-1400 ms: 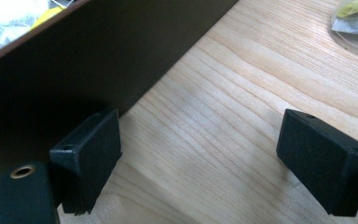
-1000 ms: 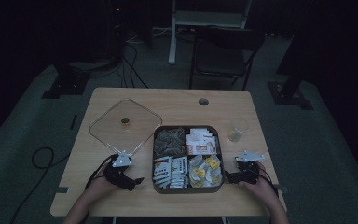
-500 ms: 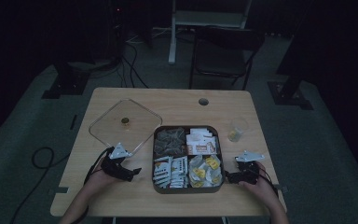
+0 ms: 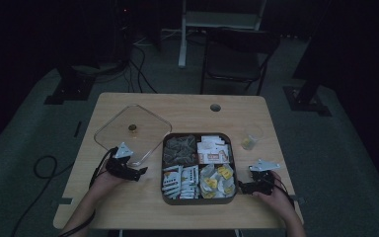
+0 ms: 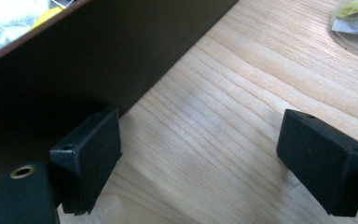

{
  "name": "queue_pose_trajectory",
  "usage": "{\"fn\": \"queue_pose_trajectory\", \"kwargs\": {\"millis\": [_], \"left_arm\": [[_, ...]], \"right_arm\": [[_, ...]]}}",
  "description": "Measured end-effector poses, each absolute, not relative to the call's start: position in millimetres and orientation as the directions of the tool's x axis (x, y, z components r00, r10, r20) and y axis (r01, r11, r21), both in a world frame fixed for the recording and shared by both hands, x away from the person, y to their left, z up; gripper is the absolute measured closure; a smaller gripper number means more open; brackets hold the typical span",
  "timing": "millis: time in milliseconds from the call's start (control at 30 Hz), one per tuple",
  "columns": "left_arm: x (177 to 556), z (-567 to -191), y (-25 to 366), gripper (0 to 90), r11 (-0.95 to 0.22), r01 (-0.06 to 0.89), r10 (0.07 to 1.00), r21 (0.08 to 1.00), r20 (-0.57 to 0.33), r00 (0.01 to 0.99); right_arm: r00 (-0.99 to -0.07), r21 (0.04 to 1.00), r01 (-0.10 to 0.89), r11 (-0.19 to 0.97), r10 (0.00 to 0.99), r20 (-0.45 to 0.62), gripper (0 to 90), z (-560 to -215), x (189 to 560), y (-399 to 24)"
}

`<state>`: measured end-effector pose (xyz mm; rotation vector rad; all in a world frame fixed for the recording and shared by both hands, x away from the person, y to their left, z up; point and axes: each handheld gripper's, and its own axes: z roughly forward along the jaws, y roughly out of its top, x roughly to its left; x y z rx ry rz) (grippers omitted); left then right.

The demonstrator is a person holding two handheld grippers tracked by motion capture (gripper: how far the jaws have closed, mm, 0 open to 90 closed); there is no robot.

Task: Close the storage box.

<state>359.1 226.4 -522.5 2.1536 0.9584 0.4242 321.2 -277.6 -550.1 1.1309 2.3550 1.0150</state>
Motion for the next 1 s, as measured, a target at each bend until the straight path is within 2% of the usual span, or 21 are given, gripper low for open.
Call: {"fn": "queue_pose_trajectory", "kwargs": {"millis": [233, 767, 1000], "left_arm": [[367, -521, 228, 2.1, -0.453, 0.506, 0.759, 0.734, 0.02, 0.651], [400, -516, 233, 4.3, -0.359, 0.519, 0.853, 0.775, 0.048, 0.52], [412, -516, 231, 6.2, -0.342, 0.518, 0.867, 0.784, 0.052, 0.495]], "right_arm": [[-0.626, 0.726, 0.539, 0.428, 0.779, 0.005, 13.1, -550, 321, -278], [-0.627, 0.726, 0.538, 0.429, 0.779, 0.004, 13.1, -550, 321, -278], [-0.626, 0.726, 0.539, 0.428, 0.779, 0.005, 13.1, -550, 321, -278]]}}
